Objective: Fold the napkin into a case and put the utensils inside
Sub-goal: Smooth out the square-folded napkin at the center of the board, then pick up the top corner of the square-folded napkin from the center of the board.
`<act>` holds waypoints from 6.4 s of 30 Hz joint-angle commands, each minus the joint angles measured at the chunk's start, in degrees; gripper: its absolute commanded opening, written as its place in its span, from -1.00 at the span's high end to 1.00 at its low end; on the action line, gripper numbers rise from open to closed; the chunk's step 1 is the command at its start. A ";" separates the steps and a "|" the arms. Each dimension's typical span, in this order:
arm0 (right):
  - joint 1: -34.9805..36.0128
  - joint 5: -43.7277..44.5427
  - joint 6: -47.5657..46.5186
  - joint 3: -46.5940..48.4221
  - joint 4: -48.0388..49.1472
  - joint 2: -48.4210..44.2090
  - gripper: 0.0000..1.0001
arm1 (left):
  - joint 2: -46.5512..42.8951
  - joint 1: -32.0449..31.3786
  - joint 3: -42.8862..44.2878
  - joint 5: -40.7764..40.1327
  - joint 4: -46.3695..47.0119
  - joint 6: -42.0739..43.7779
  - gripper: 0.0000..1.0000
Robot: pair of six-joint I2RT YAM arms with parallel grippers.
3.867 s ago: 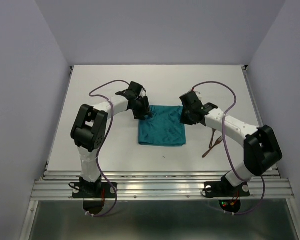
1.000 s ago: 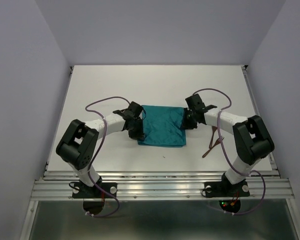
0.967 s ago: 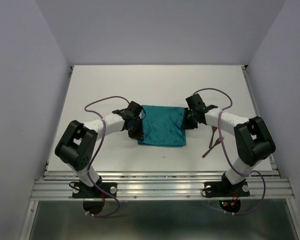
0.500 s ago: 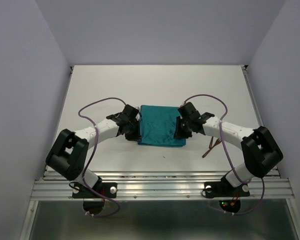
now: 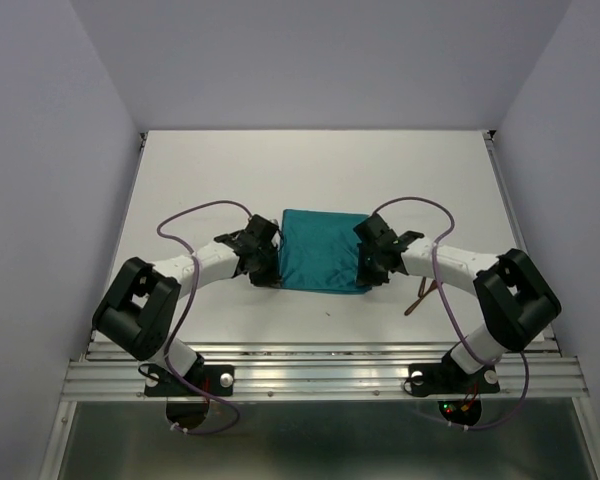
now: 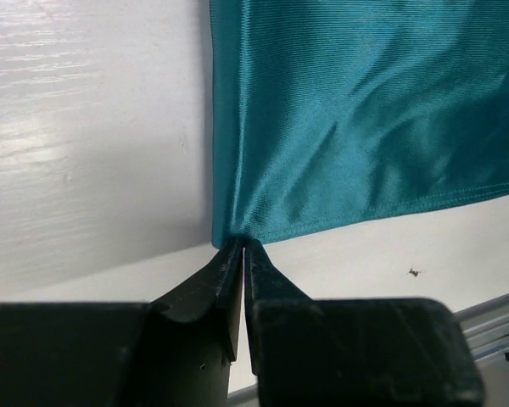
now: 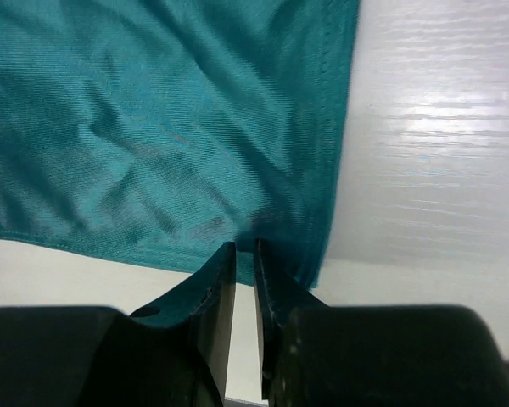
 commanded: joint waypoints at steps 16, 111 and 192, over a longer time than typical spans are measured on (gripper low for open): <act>-15.79 4.20 -12.21 24.36 2.86 10.54 0.56 | 14.74 6.00 29.93 -4.54 -1.71 4.06 0.60; -5.17 1.75 -2.99 9.72 -4.35 -5.61 0.54 | 0.96 3.21 21.69 -0.23 -7.34 8.27 0.41; -3.58 1.83 6.68 -8.32 4.44 -8.17 0.44 | -3.09 -0.06 18.51 -10.42 -15.78 4.85 0.30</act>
